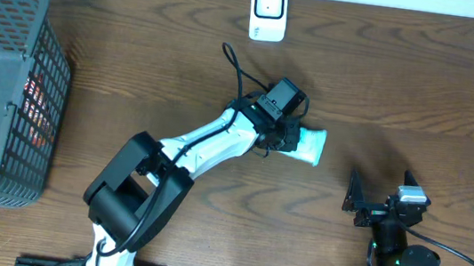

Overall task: Scan the item barcode
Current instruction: 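Carry the wipes pack forward and drop it right of the bottle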

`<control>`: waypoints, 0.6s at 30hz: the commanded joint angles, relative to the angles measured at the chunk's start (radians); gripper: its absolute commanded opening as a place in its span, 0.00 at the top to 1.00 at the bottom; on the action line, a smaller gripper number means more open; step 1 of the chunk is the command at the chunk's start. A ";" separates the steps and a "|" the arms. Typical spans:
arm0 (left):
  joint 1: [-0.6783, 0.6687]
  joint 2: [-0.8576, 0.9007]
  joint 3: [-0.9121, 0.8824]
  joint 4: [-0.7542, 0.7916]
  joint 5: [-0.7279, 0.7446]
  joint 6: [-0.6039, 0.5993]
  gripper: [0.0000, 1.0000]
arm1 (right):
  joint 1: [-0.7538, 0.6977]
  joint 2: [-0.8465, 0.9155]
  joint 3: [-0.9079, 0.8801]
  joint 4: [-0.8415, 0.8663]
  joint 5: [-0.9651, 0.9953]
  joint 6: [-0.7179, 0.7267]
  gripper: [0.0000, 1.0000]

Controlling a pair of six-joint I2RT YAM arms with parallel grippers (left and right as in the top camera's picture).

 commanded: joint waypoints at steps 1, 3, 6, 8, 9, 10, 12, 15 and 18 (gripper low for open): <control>0.005 -0.051 0.016 0.000 -0.013 0.039 0.25 | -0.003 -0.001 -0.002 -0.003 0.005 0.010 0.01; 0.005 -0.090 0.028 -0.004 -0.013 0.076 0.02 | -0.003 -0.001 -0.002 -0.003 0.004 0.010 0.01; 0.005 -0.180 0.062 -0.032 -0.014 0.134 0.02 | -0.003 -0.001 -0.002 -0.003 0.005 0.010 0.01; 0.011 -0.255 0.089 -0.059 -0.014 0.166 0.02 | -0.003 -0.001 -0.002 -0.003 0.005 0.010 0.01; 0.016 -0.296 0.102 -0.073 -0.014 0.181 0.02 | -0.003 -0.001 -0.002 -0.003 0.005 0.010 0.01; 0.023 -0.337 0.114 -0.085 -0.015 0.200 0.02 | -0.003 -0.001 -0.002 -0.003 0.004 0.010 0.01; 0.050 -0.436 0.129 -0.108 -0.056 0.233 0.02 | -0.003 -0.001 -0.002 -0.003 0.005 0.010 0.01; 0.113 -0.570 0.130 -0.160 -0.216 0.236 0.02 | -0.003 -0.001 -0.002 -0.003 0.004 0.010 0.01; 0.217 -0.677 0.130 -0.254 -0.416 0.250 0.02 | -0.003 -0.001 -0.002 -0.003 0.005 0.010 0.01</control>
